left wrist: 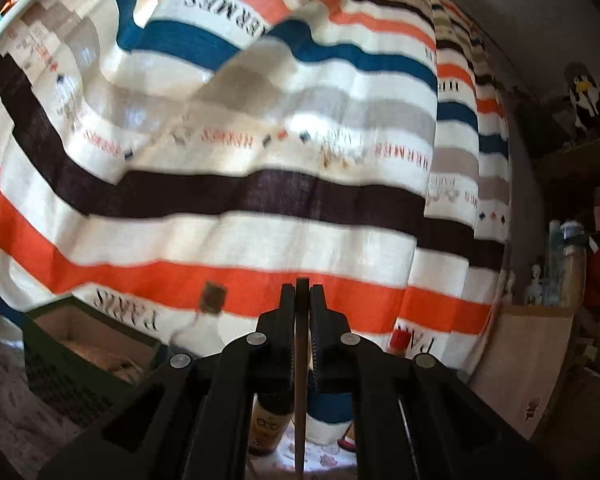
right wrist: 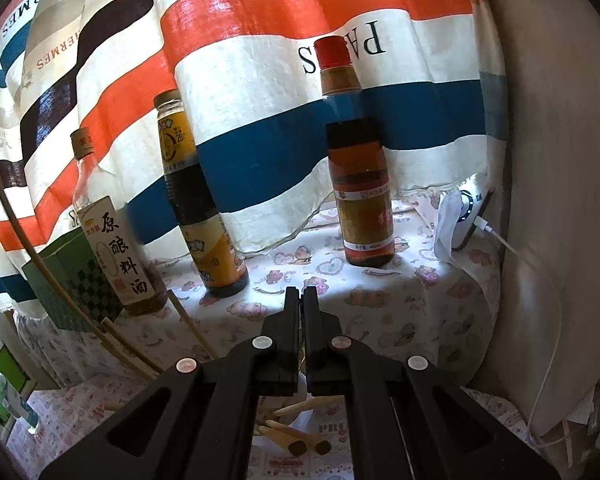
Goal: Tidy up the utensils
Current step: 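Lower the fork and chopstick into the white cup and open both tools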
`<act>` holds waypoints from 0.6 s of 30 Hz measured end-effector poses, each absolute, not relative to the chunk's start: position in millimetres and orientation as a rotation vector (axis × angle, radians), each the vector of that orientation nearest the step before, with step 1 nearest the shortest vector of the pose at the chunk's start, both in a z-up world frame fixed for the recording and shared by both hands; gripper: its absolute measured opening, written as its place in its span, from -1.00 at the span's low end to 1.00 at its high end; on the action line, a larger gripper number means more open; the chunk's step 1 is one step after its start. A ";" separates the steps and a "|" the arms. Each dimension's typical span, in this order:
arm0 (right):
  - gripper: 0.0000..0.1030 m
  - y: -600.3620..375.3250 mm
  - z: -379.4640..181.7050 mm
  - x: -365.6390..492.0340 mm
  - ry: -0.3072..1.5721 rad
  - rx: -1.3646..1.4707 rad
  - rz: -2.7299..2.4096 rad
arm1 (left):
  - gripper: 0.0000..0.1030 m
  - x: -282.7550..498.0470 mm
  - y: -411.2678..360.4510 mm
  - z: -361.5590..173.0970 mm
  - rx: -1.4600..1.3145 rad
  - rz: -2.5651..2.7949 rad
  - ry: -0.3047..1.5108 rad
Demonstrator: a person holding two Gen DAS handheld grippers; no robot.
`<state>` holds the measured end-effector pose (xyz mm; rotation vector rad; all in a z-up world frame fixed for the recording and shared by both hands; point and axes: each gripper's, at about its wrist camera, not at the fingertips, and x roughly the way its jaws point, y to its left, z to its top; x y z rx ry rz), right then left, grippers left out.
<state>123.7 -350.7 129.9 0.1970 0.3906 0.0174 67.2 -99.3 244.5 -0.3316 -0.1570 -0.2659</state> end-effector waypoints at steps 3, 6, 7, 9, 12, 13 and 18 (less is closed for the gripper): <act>-0.95 -347.7 126.1 128.0 0.413 0.187 0.024 | -0.89 83.2 -110.5 225.0 -0.336 -0.253 -0.106; -0.95 -347.4 122.8 132.0 0.432 0.187 0.037 | -0.89 93.2 -120.0 206.2 -0.331 -0.253 -0.076; -0.95 -347.8 121.8 133.2 0.438 0.189 0.041 | -0.89 96.0 -124.8 199.9 -0.315 -0.244 -0.071; -0.95 -348.2 120.0 135.7 0.454 0.191 0.049 | -0.89 101.8 -134.3 188.2 -0.283 -0.247 -0.048; -0.95 -349.4 117.5 139.1 0.472 0.199 0.053 | -0.89 108.6 -146.6 171.0 -0.238 -0.249 -0.016; -0.95 -350.2 116.7 140.1 0.477 0.202 0.056 | -0.89 110.8 -149.8 166.2 -0.228 -0.250 -0.005; -0.95 -358.2 114.6 143.6 0.492 0.242 0.069 | -0.88 123.7 -156.5 153.2 -0.229 -0.264 0.054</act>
